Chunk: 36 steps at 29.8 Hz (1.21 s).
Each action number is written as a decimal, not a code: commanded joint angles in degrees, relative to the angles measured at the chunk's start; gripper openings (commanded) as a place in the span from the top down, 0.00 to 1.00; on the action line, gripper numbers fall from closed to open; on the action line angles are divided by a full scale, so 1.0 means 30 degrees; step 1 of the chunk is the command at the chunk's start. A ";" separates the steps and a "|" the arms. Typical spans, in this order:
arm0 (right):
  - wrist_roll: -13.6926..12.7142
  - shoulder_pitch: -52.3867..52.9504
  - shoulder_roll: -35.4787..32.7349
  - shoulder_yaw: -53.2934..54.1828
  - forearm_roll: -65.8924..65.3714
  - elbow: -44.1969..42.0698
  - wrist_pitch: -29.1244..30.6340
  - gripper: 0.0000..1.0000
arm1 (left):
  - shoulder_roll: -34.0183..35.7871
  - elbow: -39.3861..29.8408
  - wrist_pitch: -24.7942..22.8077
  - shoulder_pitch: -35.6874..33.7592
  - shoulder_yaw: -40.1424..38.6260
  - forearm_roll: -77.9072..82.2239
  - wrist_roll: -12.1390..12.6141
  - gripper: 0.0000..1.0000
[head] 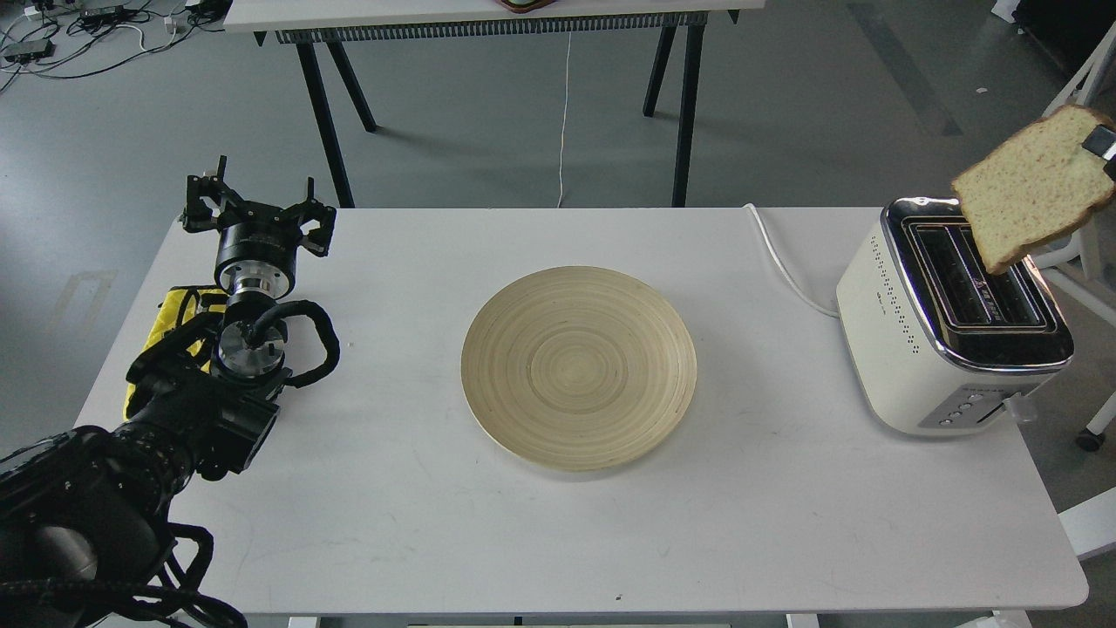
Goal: Put bread in toaster with right arm
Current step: 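Lower the bread slice into the toaster slot with the right gripper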
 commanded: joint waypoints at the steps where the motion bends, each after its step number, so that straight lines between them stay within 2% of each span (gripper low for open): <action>1: -0.0005 -0.0011 0.0132 -0.0499 -0.0018 -0.0046 -0.0108 1.00 | 0.0024 -0.0001 0.0000 0.0022 -0.0010 0.0002 0.0007 0.00; 30: -0.0063 -0.1445 0.2034 -0.0852 0.0012 -0.1451 -0.0723 1.00 | -0.0005 -0.0001 0.0000 -0.0007 -0.0010 -0.0027 -0.0022 0.00; 32: -0.0063 -0.1621 0.2445 -0.0852 0.0012 -0.1773 -0.1015 0.98 | 0.0024 -0.0001 0.0000 0.0022 -0.0010 0.0002 0.0007 0.00; 36: -0.0063 -0.2177 0.3149 -0.0852 0.0012 -0.2125 -0.1455 0.88 | -0.0005 -0.0001 0.0000 -0.0007 -0.0010 0.0002 0.0007 0.00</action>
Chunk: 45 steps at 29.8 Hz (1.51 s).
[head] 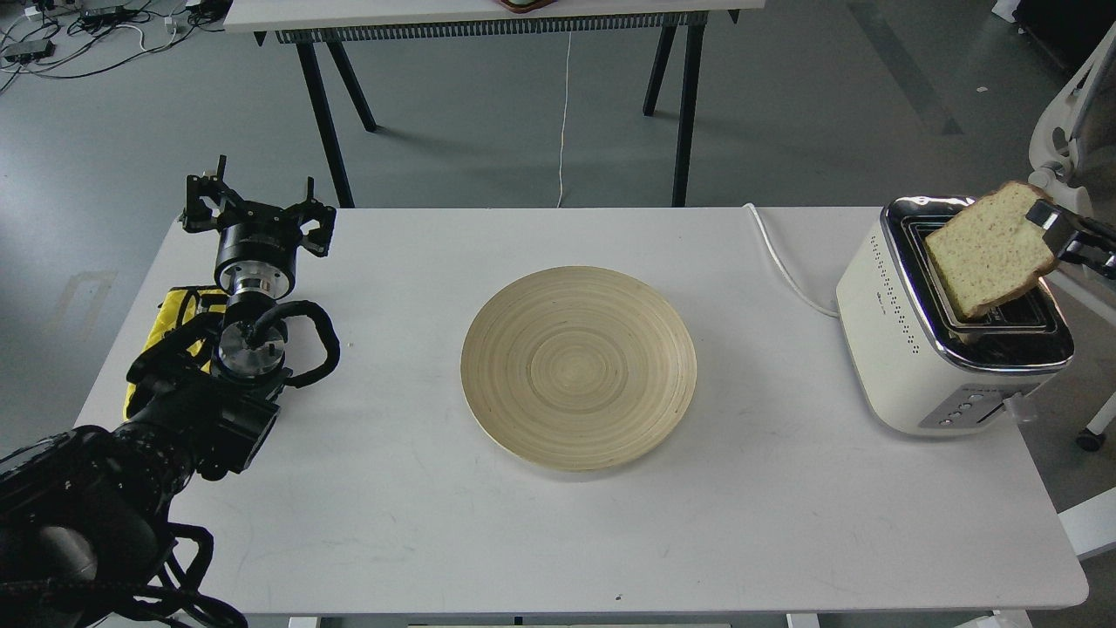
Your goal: Put bread in toaster with right arm
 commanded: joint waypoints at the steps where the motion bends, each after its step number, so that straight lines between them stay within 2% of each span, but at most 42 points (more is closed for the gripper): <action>1: 0.0002 -0.0494 0.0568 0.0031 -0.0003 -0.0326 -0.0292 0.85 | -0.0005 0.0000 0.0000 0.0024 -0.0006 0.0002 0.0019 0.00; 3: 0.0002 -0.0583 0.0890 0.0031 0.0026 -0.0444 -0.0322 0.77 | -0.0005 0.0000 0.0000 -0.0004 -0.0006 0.0002 -0.0010 0.00; 4: 0.0002 -0.0583 0.1065 0.0031 0.0026 -0.0444 -0.0351 0.68 | -0.0005 0.0000 0.0000 0.0024 -0.0006 -0.0027 0.0019 0.00; 5: 0.0002 -0.0554 0.1212 0.0089 0.0084 -0.0473 -0.0438 0.46 | -0.0005 0.0000 0.0000 0.0025 0.0023 -0.0027 0.0019 0.00; 6: 0.0002 -0.0554 0.1301 0.0119 0.0143 -0.0444 -0.0439 0.39 | 0.0024 0.0000 0.0000 -0.0004 -0.0006 -0.0027 0.0019 0.00; 8: 0.0002 -0.0554 0.1331 0.0294 0.0172 -0.0415 -0.0439 0.33 | -0.0005 0.0000 0.0000 -0.0005 -0.0006 0.0002 -0.0010 0.00; 11: 0.0002 -0.0466 0.1331 0.0645 0.0231 -0.0298 -0.0410 0.17 | 0.0024 0.0000 0.0000 -0.0005 -0.0006 0.0002 -0.0010 0.00; 14: 0.0002 -0.0320 0.1097 0.1288 0.0231 -0.0210 -0.0264 0.08 | 0.0024 0.0000 0.0000 -0.0005 0.0023 -0.0027 0.0019 0.00; 22: -0.0320 0.0647 0.1007 0.5474 0.1162 0.0345 0.0672 0.04 | 0.0024 0.0000 0.0000 -0.0004 -0.0006 -0.0027 0.0019 0.00; 27: -0.0350 0.0618 0.2675 0.7354 0.8858 0.1167 0.2341 0.04 | -0.0005 0.0000 0.0000 -0.0004 -0.0006 0.0002 -0.0010 0.00; 32: 0.0001 0.0414 0.5426 0.7473 1.5044 0.1138 0.3250 0.03 | 0.0024 0.0000 0.0000 0.0024 -0.0006 0.0002 0.0019 0.00; 37: 0.1025 -0.0873 0.8941 0.7968 1.8917 0.0467 0.4685 0.02 | -0.0005 0.0000 0.0000 0.0024 -0.0006 0.0002 0.0019 0.00; 40: 0.1524 -0.2014 1.1282 0.9166 1.9536 -0.0935 0.6467 0.02 | -0.0005 0.0000 0.0000 -0.0005 -0.0006 0.0002 -0.0010 0.00; 45: 0.1525 -0.4066 1.5415 1.2622 2.0006 -0.4421 1.0072 0.02 | -0.0005 0.0000 0.0000 -0.0005 -0.0006 -0.0027 -0.0010 0.00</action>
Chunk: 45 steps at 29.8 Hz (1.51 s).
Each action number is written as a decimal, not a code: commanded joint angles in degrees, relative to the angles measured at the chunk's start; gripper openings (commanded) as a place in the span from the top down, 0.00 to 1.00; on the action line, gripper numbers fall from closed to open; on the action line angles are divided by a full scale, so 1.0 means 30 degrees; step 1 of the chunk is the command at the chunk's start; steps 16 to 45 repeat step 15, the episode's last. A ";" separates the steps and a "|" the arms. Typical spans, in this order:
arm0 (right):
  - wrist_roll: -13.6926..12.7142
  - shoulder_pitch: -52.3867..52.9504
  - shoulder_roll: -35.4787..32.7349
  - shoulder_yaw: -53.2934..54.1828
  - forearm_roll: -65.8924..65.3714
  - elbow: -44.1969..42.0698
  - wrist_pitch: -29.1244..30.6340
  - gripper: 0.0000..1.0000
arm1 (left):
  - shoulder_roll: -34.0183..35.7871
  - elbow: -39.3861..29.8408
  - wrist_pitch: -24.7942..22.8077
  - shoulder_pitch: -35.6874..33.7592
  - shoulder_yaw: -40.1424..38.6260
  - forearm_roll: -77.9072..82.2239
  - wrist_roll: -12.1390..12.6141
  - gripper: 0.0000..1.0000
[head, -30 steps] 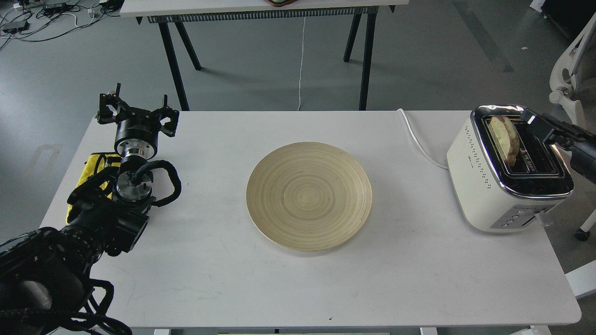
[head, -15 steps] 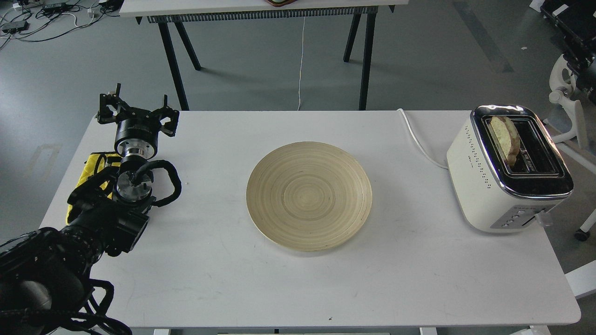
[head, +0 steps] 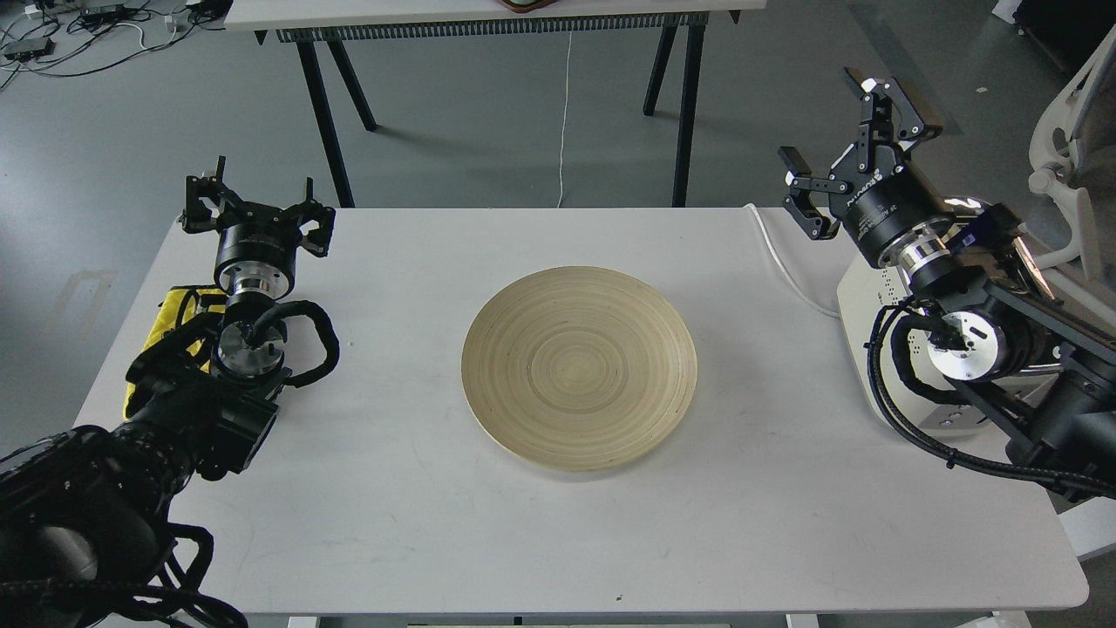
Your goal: Put bread in toaster with right arm
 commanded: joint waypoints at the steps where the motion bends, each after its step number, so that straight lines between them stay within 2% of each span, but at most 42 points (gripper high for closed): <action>1: -0.0031 -0.1390 0.3011 0.2457 0.0188 -0.2751 0.2508 0.02 | -0.0001 -0.0001 0.0000 -0.0006 -0.0007 -0.0029 -0.0012 0.00; 5: -0.0090 -0.1511 0.5094 0.3458 0.0188 -0.5478 0.3128 0.02 | -0.0001 -0.0001 0.0000 0.0023 -0.0007 -0.0029 -0.0011 0.00; 7: -0.0061 -0.1481 0.5420 0.3487 0.0188 -0.5805 0.3158 0.02 | -0.0001 -0.0001 0.0000 0.0023 -0.0007 0.0000 -0.0012 0.00; 45: 0.0056 -0.1540 0.5509 0.3517 0.0188 -0.5631 0.3216 0.02 | -0.0001 -0.0001 0.0000 0.0023 -0.0007 0.0000 -0.0011 0.00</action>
